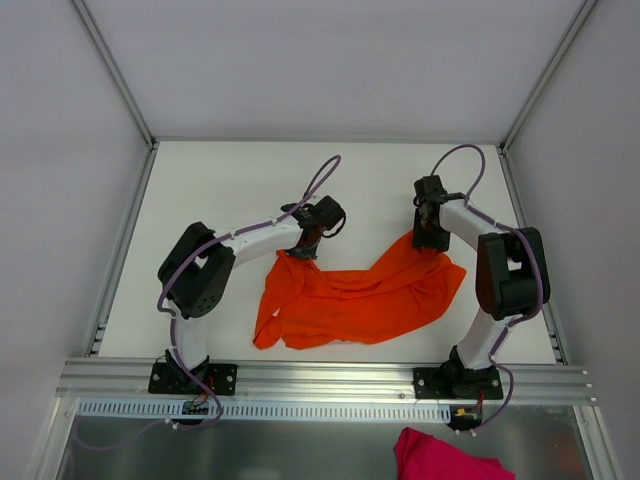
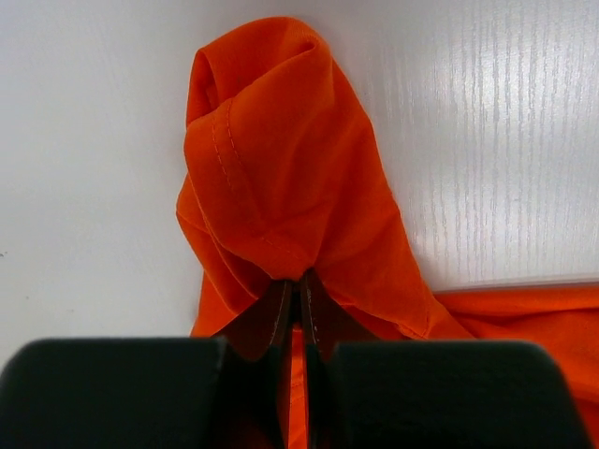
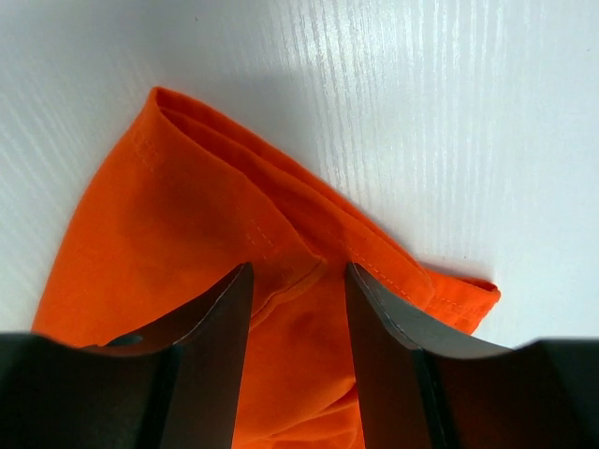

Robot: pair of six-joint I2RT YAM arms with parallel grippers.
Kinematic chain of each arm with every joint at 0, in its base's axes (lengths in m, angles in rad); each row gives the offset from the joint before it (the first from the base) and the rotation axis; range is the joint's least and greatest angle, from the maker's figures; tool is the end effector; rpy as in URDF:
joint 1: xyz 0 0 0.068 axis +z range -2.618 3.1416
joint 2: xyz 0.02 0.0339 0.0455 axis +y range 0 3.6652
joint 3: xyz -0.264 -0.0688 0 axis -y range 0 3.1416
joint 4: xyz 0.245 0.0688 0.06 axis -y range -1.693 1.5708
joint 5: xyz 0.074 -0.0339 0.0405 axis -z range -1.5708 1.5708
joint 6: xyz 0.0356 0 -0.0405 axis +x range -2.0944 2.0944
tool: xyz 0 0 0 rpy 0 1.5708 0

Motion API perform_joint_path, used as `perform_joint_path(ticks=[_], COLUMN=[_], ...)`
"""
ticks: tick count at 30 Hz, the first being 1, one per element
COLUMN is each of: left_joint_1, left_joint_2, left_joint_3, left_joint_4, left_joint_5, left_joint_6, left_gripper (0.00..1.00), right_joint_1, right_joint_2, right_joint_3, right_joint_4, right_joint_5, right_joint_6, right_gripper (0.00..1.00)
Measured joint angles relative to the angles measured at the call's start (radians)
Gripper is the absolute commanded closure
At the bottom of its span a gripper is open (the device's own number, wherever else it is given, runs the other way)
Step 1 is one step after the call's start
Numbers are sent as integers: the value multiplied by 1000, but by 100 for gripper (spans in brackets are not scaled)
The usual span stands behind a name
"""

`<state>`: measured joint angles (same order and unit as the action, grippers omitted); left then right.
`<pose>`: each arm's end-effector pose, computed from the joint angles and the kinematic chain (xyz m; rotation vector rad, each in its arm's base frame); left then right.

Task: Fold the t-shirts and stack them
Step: Flatten out the tshirt

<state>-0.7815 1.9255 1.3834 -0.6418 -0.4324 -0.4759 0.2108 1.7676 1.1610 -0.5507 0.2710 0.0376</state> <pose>0.2892 -0.2660 0.1876 0.2825 2.5625 0.1608 0.3449 0.0640 0.1829 -0.1557 2.6811 -0.2934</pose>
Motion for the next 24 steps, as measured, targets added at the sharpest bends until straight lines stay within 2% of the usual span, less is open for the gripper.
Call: perform_joint_path(ticks=[3,6,7,8,24], left_joint_1=[0,0,0,0,0], left_joint_2=[-10,-15,-16,-16,-50], left_joint_3=[-1,-1,-1,-1,5], left_joint_4=[-8,-18,-22,-25,-44], left_joint_5=[-6,-16,-19,-21,-31], left_joint_6=[0,0,0,0,1], left_gripper=[100,100,100,100,100], right_joint_1=[0,-3,-4,-6,-15], right_joint_2=[24,40,42,42,42], right_joint_3=[0,0,1,2,121], right_joint_4=[5,8,8,8,-40], right_joint_5=[5,5,4,3,7], right_joint_6=[1,3,2,6,-8], right_gripper=[58,78,93,99,98])
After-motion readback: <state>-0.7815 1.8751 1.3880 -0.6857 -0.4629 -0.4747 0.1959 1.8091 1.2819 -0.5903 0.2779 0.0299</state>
